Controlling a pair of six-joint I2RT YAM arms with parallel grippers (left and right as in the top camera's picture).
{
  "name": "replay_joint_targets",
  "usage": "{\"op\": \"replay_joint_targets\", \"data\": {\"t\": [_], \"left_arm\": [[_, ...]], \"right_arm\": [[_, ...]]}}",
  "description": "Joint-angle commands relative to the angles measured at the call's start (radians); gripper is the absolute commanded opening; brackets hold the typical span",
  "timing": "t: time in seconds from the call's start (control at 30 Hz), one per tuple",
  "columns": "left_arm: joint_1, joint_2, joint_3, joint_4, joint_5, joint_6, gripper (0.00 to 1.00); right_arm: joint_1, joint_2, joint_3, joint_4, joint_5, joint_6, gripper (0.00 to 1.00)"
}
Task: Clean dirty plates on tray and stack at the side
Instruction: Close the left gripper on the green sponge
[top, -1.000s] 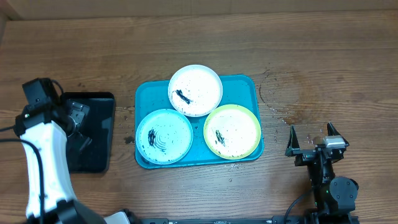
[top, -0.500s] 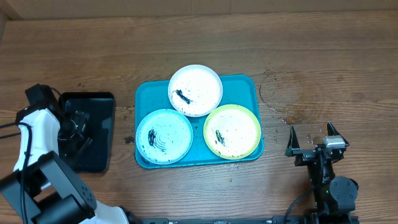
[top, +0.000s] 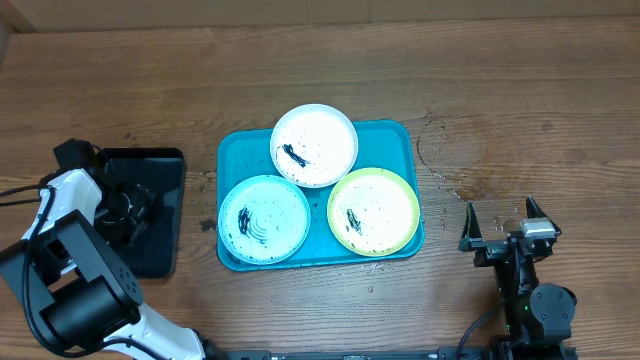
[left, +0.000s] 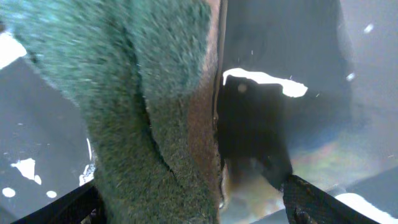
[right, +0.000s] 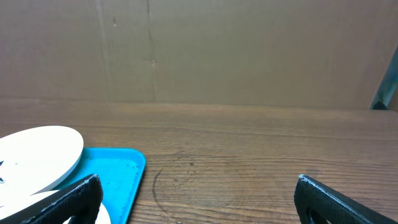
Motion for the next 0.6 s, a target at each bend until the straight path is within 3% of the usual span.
{"op": "replay_joint_targets", "data": {"t": [0.0, 0.23, 0.47, 0.57], "left_arm": [[0.003, 0.022, 0.009, -0.008, 0.036, 0.071, 0.87], [0.003, 0.022, 0.009, -0.003, 0.0, 0.069, 0.66], [0.002, 0.022, 0.009, -0.002, -0.016, 0.063, 0.66], [0.002, 0.022, 0.009, -0.002, -0.016, 0.039, 0.32]], "right_arm": [[0.005, -0.006, -0.01, 0.007, 0.002, 0.0, 1.0], [0.005, -0.006, -0.01, 0.007, 0.002, 0.0, 1.0], [0.005, -0.006, -0.01, 0.007, 0.002, 0.0, 1.0], [0.005, -0.006, -0.01, 0.007, 0.002, 0.0, 1.0]]}}
